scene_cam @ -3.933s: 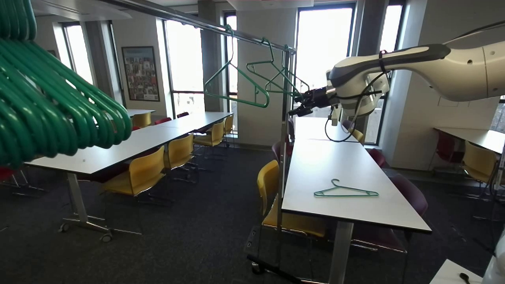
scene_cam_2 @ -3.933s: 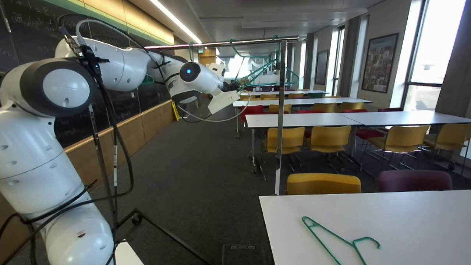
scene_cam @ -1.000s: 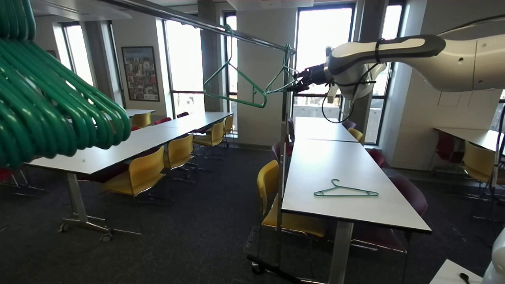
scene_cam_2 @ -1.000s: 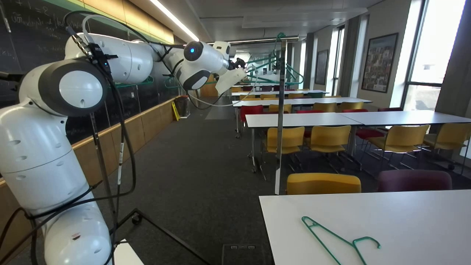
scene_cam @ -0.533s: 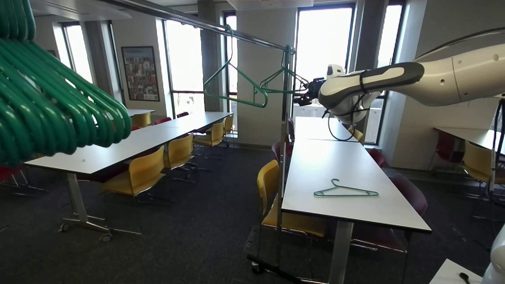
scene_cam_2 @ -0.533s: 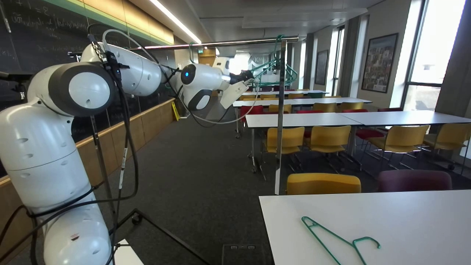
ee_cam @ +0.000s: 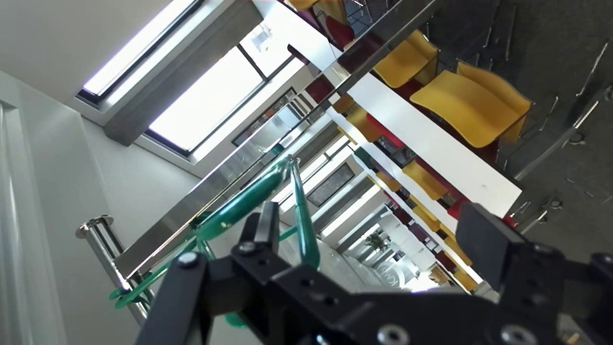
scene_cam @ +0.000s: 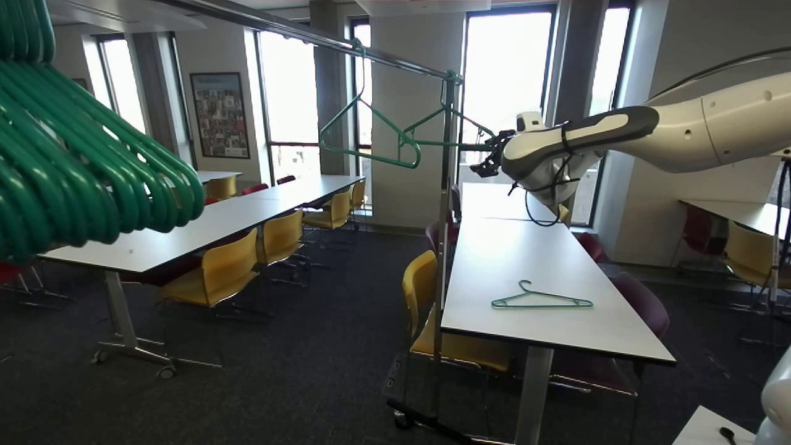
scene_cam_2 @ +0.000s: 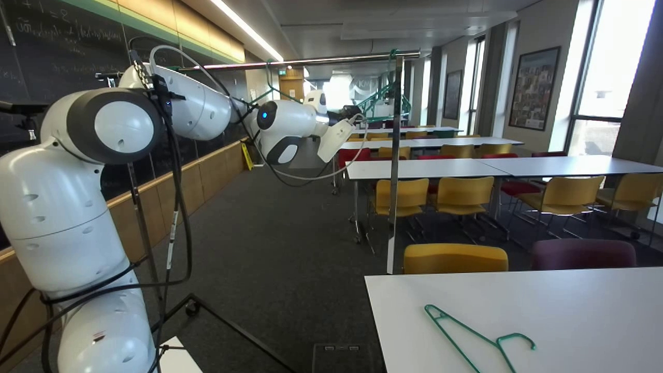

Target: Pick up one hanger from the table and put it on the right side of the railing

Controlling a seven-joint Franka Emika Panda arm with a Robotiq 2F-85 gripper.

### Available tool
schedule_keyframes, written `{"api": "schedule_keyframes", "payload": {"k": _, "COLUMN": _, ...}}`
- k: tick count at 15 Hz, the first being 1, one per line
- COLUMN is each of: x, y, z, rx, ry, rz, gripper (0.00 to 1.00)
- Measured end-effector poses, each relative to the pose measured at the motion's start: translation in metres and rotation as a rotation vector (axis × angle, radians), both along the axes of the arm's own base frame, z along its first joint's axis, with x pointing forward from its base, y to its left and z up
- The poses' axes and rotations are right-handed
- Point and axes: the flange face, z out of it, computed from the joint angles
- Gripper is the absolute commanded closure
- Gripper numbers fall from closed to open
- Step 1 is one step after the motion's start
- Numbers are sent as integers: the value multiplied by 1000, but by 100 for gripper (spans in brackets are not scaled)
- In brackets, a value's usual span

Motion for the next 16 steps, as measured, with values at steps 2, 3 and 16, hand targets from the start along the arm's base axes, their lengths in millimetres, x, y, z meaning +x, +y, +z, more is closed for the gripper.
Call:
{"api": "schedule_keyframes", "payload": {"k": 2, "x": 0, "y": 2, "z": -12, "rx": -7, "ry": 42, "rz": 11, "gripper": 0}}
{"api": "schedule_keyframes", "payload": {"k": 3, "x": 0, "y": 3, "z": -28, "rx": 2, "ry": 96, "rz": 28, "gripper": 0}}
{"api": "schedule_keyframes", "payload": {"k": 16, "x": -32, "y": -59, "z": -185, "rx": 54, "ry": 902, "rz": 28, "gripper": 0}}
